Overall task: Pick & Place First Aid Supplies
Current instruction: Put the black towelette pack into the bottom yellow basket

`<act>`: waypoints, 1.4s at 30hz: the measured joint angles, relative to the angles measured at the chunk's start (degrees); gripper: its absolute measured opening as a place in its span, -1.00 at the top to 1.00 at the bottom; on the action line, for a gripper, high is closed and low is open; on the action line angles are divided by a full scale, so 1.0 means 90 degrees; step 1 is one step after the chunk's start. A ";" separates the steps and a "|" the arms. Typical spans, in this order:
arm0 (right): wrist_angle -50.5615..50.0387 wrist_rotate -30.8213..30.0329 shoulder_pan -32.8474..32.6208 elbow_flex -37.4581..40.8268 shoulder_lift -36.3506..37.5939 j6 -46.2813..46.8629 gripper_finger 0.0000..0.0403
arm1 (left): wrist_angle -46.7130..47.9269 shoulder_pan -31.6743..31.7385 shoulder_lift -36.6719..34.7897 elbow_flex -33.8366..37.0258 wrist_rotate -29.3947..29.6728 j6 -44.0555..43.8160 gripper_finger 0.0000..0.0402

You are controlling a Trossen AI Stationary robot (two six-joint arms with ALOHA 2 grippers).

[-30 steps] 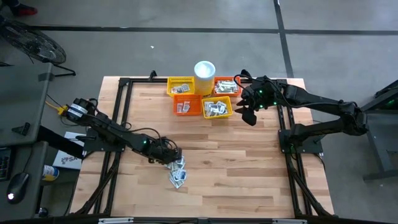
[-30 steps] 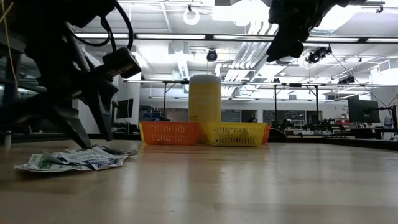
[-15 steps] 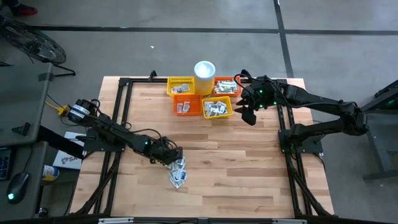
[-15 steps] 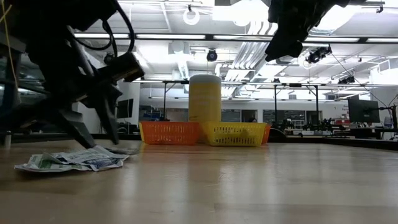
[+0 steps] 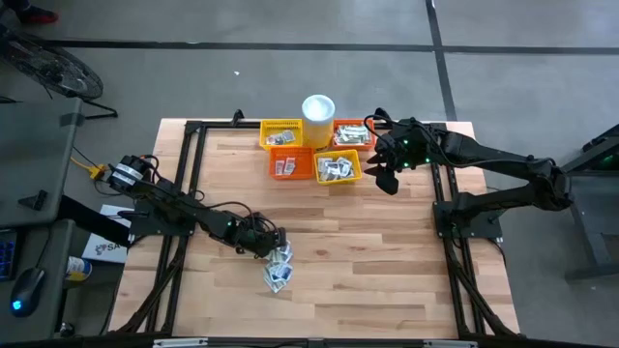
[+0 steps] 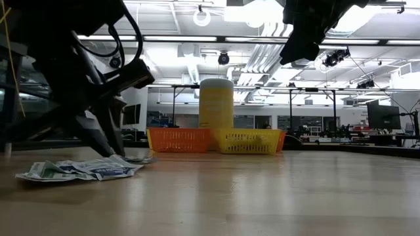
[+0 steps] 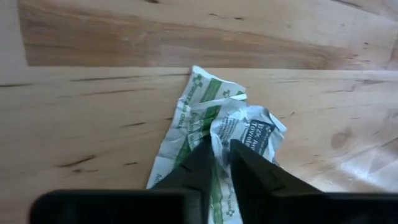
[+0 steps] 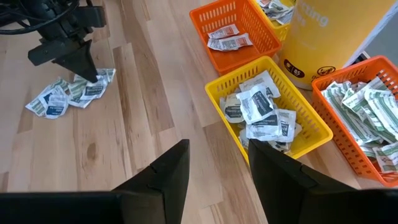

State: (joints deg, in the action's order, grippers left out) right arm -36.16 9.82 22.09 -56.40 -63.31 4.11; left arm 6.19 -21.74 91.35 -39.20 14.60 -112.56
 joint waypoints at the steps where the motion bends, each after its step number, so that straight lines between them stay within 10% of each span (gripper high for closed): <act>1: 0.0000 0.0000 -0.0002 0.0000 0.0000 -0.0005 0.22 | 0.0011 0.0000 0.0002 0.0000 0.0012 0.0006 0.80; 23: -0.0053 0.0000 -0.0001 0.0000 0.0000 -0.0048 0.22 | 0.0181 0.0119 -0.0551 -0.0357 0.0543 0.0895 0.99; 42: -0.0053 -0.0001 -0.0001 0.0000 0.0000 0.0013 0.22 | 0.0126 0.2452 -0.0551 -0.1415 0.0745 0.3695 1.00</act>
State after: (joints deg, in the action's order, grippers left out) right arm -36.64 9.81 22.08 -56.40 -63.31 4.23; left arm 7.32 0.33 86.39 -51.94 21.31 -79.31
